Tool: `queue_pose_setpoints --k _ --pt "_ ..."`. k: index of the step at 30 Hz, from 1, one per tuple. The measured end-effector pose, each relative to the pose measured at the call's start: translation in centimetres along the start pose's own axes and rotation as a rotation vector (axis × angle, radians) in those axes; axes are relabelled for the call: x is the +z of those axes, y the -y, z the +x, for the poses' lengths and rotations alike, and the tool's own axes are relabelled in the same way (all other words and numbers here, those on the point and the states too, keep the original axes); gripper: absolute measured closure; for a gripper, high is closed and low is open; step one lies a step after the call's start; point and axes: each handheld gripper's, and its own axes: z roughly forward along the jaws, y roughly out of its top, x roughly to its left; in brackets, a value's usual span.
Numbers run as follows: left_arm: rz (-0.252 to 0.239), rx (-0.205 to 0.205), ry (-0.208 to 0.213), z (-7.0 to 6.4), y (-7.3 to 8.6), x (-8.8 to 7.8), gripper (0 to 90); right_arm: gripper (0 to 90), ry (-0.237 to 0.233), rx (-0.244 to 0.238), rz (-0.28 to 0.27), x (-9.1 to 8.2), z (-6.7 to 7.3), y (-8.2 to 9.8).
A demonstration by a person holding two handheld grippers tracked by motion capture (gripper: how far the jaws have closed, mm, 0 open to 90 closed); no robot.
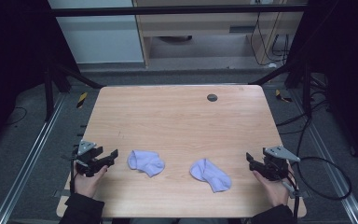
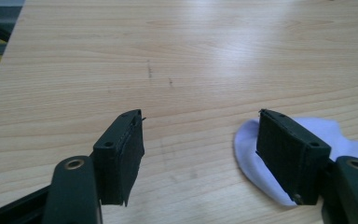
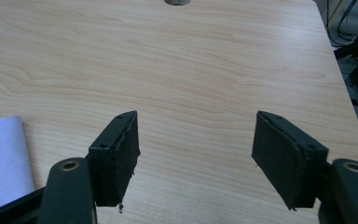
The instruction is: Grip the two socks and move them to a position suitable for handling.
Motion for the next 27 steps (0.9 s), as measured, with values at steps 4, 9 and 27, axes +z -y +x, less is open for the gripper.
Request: queue_pose_setpoints --k 4,9,27 --pt "0.003 0.017 0.019 -0.9 0.0 -0.1 32.0 33.0 0.007 -0.028 0.003 -0.2 0.4 -0.1" --pt "-0.004 0.039 0.050 -2.2 0.0 -0.3 35.3 35.5 -0.011 -0.048 0.013 -0.1 1.5 -0.3" --pt "0.011 0.125 0.146 -7.0 -0.2 0.0 45.6 43.8 -0.136 -0.129 0.035 -0.6 5.5 -1.2"
